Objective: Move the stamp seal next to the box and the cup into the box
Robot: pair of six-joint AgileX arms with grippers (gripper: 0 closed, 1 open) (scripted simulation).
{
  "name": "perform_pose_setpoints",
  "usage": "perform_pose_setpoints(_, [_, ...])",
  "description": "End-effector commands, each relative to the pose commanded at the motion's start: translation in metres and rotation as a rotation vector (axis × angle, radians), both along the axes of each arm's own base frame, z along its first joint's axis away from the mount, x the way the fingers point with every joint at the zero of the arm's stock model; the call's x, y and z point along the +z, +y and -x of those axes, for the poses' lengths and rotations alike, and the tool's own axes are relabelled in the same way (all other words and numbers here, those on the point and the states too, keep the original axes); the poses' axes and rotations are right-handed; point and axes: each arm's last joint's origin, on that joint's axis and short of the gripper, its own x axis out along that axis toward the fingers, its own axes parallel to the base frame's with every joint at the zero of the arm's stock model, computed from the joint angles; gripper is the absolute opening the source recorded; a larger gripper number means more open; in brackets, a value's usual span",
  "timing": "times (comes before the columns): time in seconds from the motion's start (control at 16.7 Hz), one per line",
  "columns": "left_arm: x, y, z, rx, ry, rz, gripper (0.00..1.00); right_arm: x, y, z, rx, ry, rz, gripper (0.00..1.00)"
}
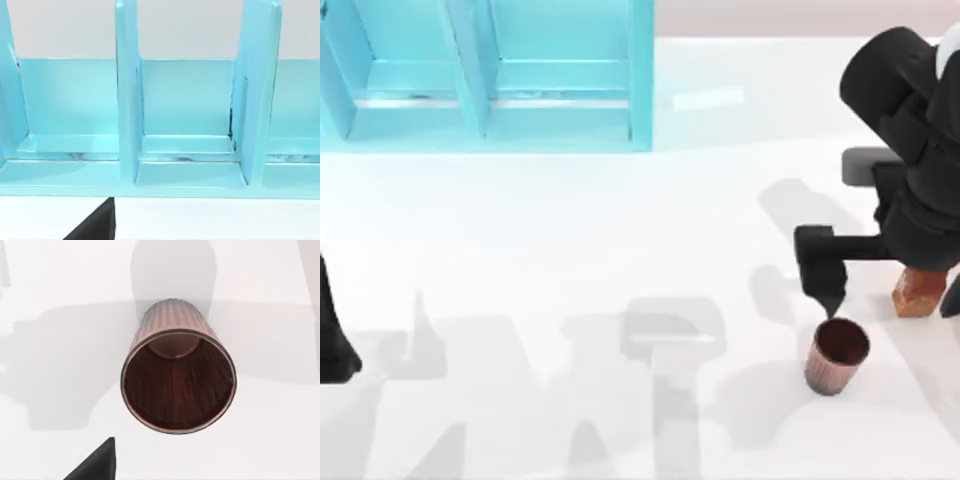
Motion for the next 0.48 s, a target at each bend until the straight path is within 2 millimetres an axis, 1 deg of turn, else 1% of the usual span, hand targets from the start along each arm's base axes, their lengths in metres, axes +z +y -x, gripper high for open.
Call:
perform_pose_setpoints(0.06, [0.0,0.0,0.0,0.0,0.0,0.0,1.0,-0.003,0.0,0.0,0.001,-0.001,-0.001,1.0])
perform_pose_setpoints(0.18, [0.0,0.0,0.0,0.0,0.0,0.0,1.0,-0.016,0.001,-0.001,0.002,-0.003,-0.002,1.0])
perform_pose_setpoints(0.48, [0.0,0.0,0.0,0.0,0.0,0.0,1.0,-0.063,0.002,-0.001,0.002,-0.006,-0.003,1.0])
